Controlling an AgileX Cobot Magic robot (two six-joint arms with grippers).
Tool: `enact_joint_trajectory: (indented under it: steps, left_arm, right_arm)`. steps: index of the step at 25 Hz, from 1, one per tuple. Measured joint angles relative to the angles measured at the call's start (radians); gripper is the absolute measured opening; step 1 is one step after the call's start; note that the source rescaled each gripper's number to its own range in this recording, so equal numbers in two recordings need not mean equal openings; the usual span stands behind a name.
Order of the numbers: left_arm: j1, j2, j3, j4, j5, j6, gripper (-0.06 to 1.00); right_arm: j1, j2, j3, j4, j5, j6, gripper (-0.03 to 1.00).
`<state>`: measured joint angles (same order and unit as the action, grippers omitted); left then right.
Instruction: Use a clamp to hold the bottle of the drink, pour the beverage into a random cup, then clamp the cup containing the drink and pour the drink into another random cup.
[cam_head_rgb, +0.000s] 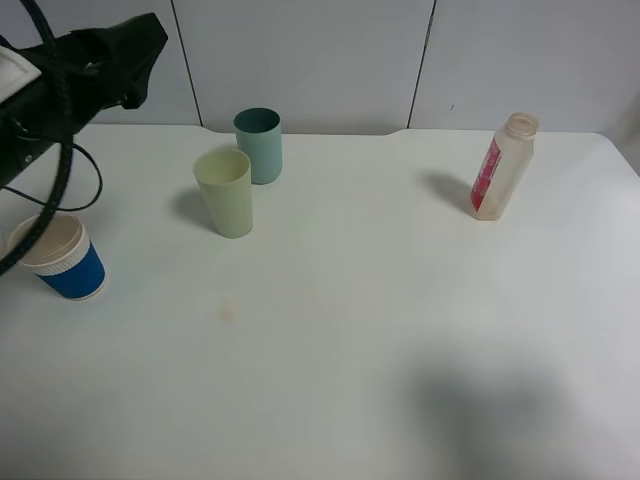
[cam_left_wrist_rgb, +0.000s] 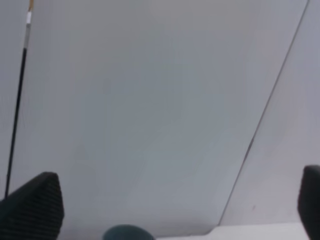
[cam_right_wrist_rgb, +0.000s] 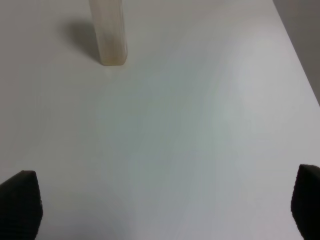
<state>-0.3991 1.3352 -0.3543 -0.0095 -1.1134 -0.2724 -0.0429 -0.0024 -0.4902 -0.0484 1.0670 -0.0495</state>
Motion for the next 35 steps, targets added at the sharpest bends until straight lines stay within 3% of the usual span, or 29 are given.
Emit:
enact_joint_trajectory:
  steps: [8,12,14,18,19,23,26,35]
  left_arm:
    - [0.0,-0.294,0.0,-0.008,0.388,0.069,0.86]
    - [0.0,-0.389,0.0,-0.017,0.516,0.096,0.86]
    - [0.0,-0.478,0.0,-0.023,0.658,0.123,0.86]
    - [0.0,-0.535,0.0,-0.023,0.717,0.128,0.86]
    - [0.013,-0.605,0.0,-0.023,0.782,0.12,0.86]
    - [0.032,-0.639,0.0,-0.023,0.816,0.11,0.86]
    - [0.084,-0.711,-0.001,-0.023,0.882,0.108,0.86]
    - [0.272,-0.919,-0.076,0.018,1.227,0.118,0.86]
  right_arm:
    - [0.0,0.0,0.0,0.0,0.0,0.0,1.0]
    - [0.0,0.0,0.0,0.0,0.0,0.0,1.0]
    - [0.0,0.0,0.0,0.0,0.0,0.0,1.0]
    - [0.0,0.0,0.0,0.0,0.0,0.0,1.0]
    - [0.0,0.0,0.0,0.0,0.0,0.0,1.0]
    - [0.0,0.0,0.0,0.0,0.0,0.0,1.0]
    - [0.0,0.0,0.0,0.0,0.0,0.0,1.0]
    - [0.0,0.0,0.0,0.0,0.0,0.0,1.0]
